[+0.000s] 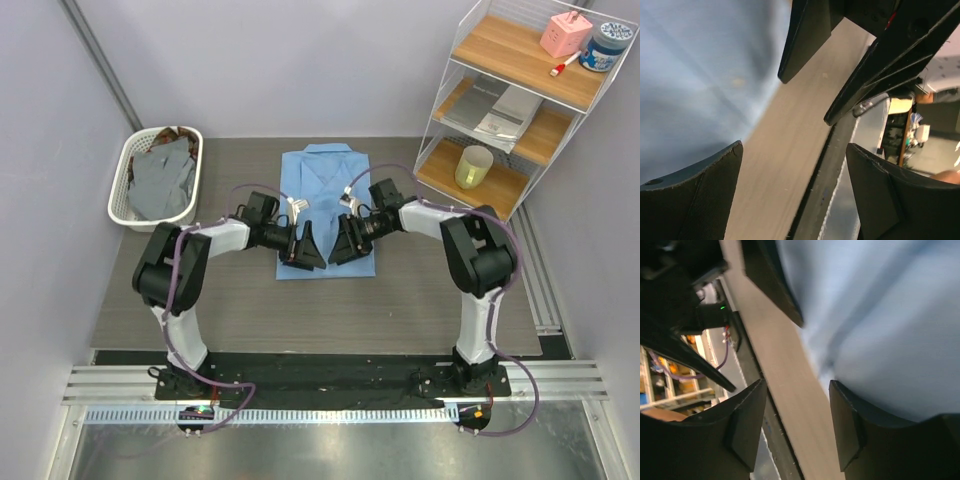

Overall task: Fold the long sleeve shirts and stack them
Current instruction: Fold the shirt

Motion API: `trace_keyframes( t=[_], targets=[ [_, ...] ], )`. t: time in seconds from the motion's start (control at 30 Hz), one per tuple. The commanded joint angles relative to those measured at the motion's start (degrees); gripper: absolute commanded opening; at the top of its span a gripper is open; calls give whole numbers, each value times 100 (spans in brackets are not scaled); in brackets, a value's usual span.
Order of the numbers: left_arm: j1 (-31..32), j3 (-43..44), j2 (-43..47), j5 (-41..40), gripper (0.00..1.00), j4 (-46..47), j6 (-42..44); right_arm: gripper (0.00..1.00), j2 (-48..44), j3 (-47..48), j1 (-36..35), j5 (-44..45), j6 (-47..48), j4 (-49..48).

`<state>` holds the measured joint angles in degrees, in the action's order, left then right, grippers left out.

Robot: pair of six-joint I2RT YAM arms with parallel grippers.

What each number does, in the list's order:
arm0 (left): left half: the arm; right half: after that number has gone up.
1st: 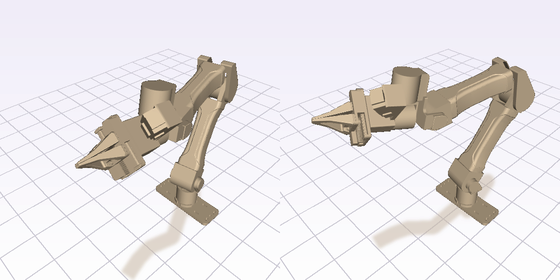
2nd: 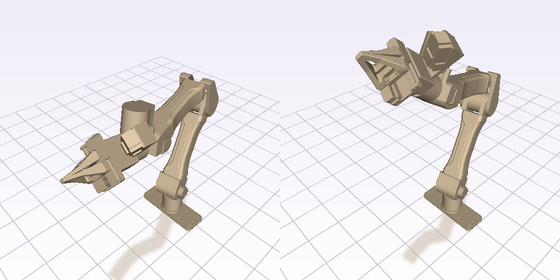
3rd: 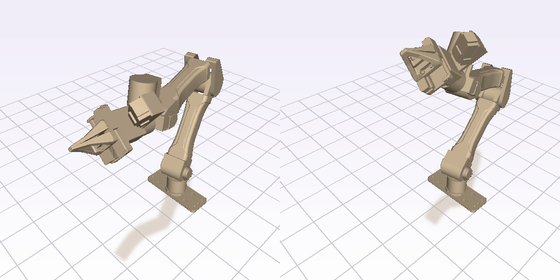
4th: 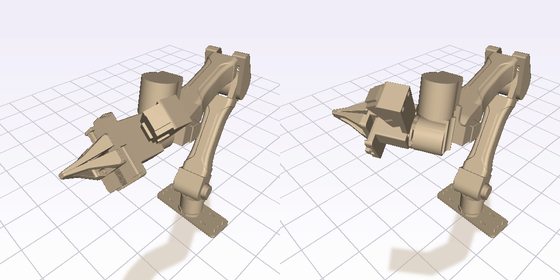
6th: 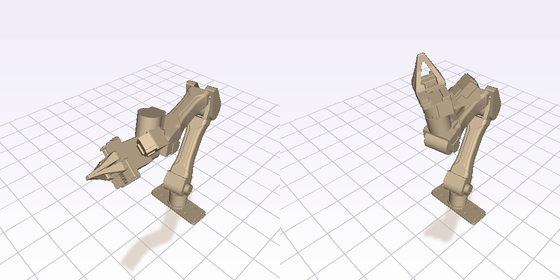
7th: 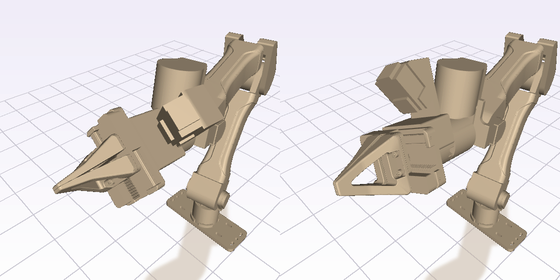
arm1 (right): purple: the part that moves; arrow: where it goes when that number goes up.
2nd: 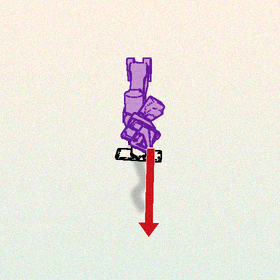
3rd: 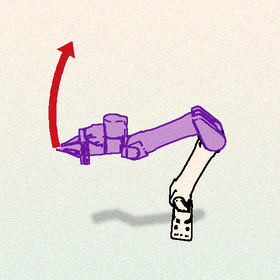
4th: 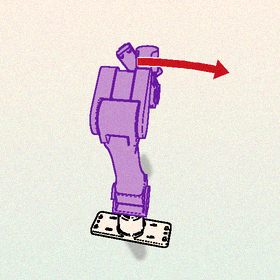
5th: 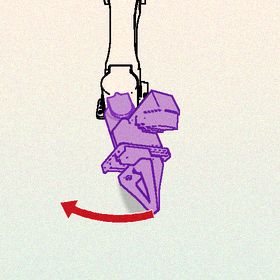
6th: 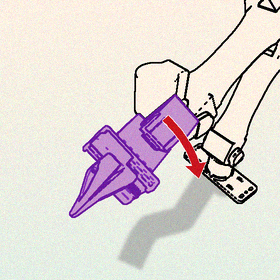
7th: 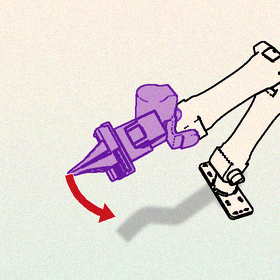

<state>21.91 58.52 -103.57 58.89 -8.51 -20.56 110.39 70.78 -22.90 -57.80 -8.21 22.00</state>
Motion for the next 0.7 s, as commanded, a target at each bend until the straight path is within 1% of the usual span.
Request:
trace_keyframes(
  t=[0.0, 0.03, 0.13, 0.17, 0.2, 0.23, 0.27, 0.37, 0.43, 0.47, 0.5, 0.53, 0.57, 0.67],
  targets=[
    [-327, 212, -820, -255, 86, 227, -36, 61, 843, 111, 338, 120, -287, -424],
    [-397, 204, -910, -264, 86, 192, -80, 69, 1009, 41, 417, 181, -269, -442],
    [-609, -7, -1052, -142, 89, 78, -151, 73, 1125, -187, 777, 155, -208, -381],
    [-635, -68, -973, -141, 90, -44, -55, 74, 1082, -231, 891, 181, -51, -163],
    [-635, -182, -876, -141, 90, -167, 225, 74, 1012, -258, 927, 147, 81, -13],
    [-635, -227, -614, -46, 91, -273, 358, 74, 907, -275, 945, 103, 178, 319],
    [-635, -236, -473, 8, 91, -509, 472, 74, 575, -258, 936, 15, 327, 462],
    [-618, -175, 125, 219, 91, -616, 570, 74, 20, -109, 945, -126, 180, 551],
    [-495, 123, 354, 175, 90, -608, 614, 73, -70, 119, 910, -170, -206, 263],
    [-443, 264, 320, 123, 90, -608, 623, 72, -61, 189, 866, -161, -382, 78],
    [-338, 587, 259, 70, 90, -608, 623, 72, 26, 268, 796, -135, -549, -141],
    [-293, 755, 163, 17, 90, -547, 510, 71, 96, 374, 761, -144, -977, -631],
    [-258, 1053, -143, -18, 88, -424, 396, 70, 210, 453, 725, -126, -1138, -853],
    [-196, 1494, -741, -176, 87, 50, -44, 66, 728, 822, 576, -135, -1560, -1320]
  ],
)
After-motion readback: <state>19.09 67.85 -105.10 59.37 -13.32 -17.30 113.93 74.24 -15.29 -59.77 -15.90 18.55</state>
